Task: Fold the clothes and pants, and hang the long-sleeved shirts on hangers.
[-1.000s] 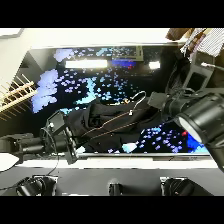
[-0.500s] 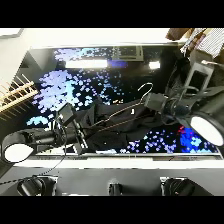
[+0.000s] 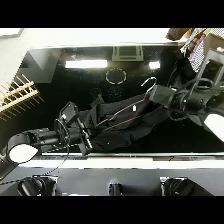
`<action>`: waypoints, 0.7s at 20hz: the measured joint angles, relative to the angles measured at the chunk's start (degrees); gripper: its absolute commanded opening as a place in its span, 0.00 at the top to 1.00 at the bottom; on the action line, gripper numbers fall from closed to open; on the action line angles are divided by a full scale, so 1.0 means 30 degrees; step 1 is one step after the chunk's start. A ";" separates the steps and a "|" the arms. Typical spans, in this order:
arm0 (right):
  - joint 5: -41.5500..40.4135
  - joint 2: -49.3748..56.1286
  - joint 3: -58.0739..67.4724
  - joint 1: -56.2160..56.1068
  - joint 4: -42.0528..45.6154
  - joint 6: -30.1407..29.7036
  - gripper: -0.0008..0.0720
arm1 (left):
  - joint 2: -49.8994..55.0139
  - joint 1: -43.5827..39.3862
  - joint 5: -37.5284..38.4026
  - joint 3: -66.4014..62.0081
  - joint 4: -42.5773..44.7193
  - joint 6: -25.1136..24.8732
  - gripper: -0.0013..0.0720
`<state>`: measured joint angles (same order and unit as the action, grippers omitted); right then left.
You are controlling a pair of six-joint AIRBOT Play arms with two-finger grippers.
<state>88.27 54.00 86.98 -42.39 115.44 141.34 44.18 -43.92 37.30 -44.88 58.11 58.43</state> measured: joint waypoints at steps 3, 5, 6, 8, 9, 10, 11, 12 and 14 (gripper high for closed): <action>-0.0321 0.0372 0.0029 0.0000 -0.0313 -0.0393 0.94 | 0.0430 -0.0721 -0.1355 0.0000 -0.0095 -0.0029 0.96; -0.0372 0.0568 0.0036 0.0000 -0.0641 -0.0678 0.94 | 0.0729 -0.1027 -0.2310 0.0000 -0.0401 -0.0058 0.96; -0.0364 0.0627 0.0036 0.0000 -0.0794 -0.0845 0.94 | 0.0860 -0.1115 -0.2616 0.0000 -0.0503 -0.0051 0.96; -0.0087 0.0692 0.0051 0.0000 -0.1020 -0.1115 0.94 | 0.1071 -0.1239 -0.3045 0.0000 -0.0692 -0.0058 0.96; 0.0109 0.0714 0.0051 0.0000 -0.1129 -0.1341 0.90 | 0.1129 -0.1275 -0.3206 0.0000 -0.0743 -0.0058 0.96; 0.0226 0.0736 0.0051 0.0000 -0.1231 -0.1515 0.79 | 0.1180 -0.1297 -0.3366 0.0007 -0.0772 -0.0058 0.96; 0.0321 0.0743 0.0051 0.0000 -0.1333 -0.1610 0.62 | 0.1217 -0.1319 -0.3475 0.0007 -0.0801 -0.0058 0.96; 0.0430 0.0743 0.0051 -0.0007 -0.1362 -0.1749 0.30 | 0.1239 -0.1333 -0.3599 0.0000 -0.0852 -0.0044 0.96; 0.0634 0.0663 0.0051 -0.0007 -0.1246 -0.1931 0.11 | 0.1275 -0.1341 -0.3672 0.0007 -0.0867 0.0000 0.96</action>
<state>90.17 55.99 87.13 -42.41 111.70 135.55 48.01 -47.94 26.28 -44.86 55.51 58.43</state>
